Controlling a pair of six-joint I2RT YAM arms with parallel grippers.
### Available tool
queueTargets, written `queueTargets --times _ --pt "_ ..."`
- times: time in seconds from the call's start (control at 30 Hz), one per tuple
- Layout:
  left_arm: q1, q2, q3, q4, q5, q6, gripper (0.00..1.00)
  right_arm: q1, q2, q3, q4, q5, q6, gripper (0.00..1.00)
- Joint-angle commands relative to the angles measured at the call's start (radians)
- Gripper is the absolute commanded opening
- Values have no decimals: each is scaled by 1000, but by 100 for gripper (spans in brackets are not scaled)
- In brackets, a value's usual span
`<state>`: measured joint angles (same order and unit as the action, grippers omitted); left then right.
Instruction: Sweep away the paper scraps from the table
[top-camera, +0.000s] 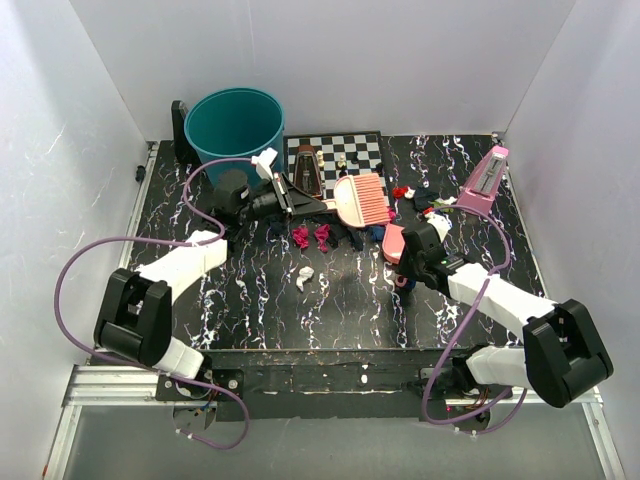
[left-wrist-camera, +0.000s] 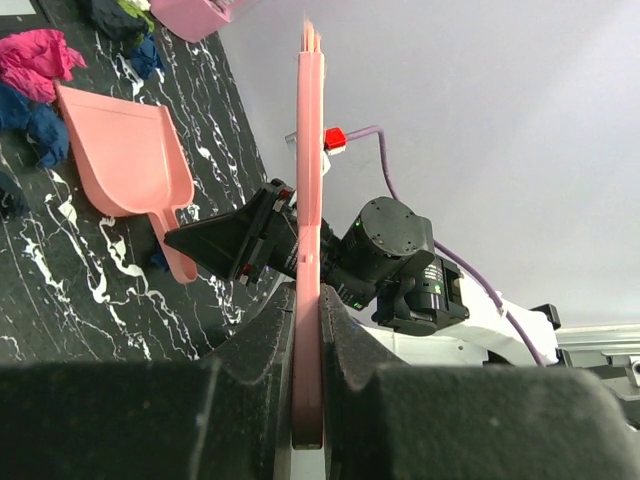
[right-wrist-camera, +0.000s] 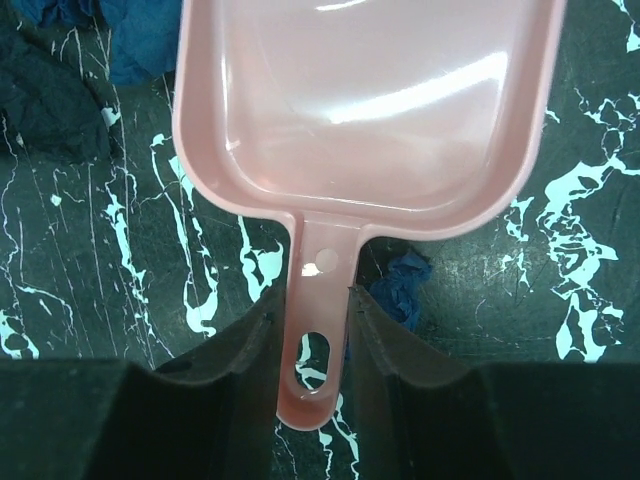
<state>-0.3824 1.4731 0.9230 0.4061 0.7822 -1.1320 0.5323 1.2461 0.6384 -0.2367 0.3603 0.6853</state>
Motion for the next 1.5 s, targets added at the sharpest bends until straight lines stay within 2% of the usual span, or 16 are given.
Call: queueTargets --times 0.0,0.17,0.4,0.47,0.6,0.73,0.83,0.93,1.27,1.37,1.47 --pt "0 -5 66 109 45 -35 0 5 -30 7 22 5 7 34" --pt "-22 26 114 61 20 -14 0 6 -80 -2 11 22 -13 33" --pt "-101 61 218 -108 -154 81 0 5 -135 -9 -23 3 -41 35" --pt "-128 90 253 -124 -207 86 0 5 -140 -29 -9 -14 -40 35" --pt "-164 185 359 -165 -222 80 0 5 -140 -71 23 -41 -24 38" --pt "-182 262 427 -159 -230 54 0 6 -143 -83 27 -27 -13 49" --pt "-187 286 453 -147 -224 41 0 5 -140 -88 23 -24 -3 70" --pt "-187 279 450 -158 -230 55 0 5 -126 -92 33 -32 3 73" --pt "-187 196 421 -253 -307 150 0 12 -19 -51 27 -14 5 63" --pt "-185 176 399 -265 -331 172 0 14 -10 -39 16 -9 5 54" --pt "-185 176 399 -289 -351 186 0 15 -37 -25 -12 -1 5 38"
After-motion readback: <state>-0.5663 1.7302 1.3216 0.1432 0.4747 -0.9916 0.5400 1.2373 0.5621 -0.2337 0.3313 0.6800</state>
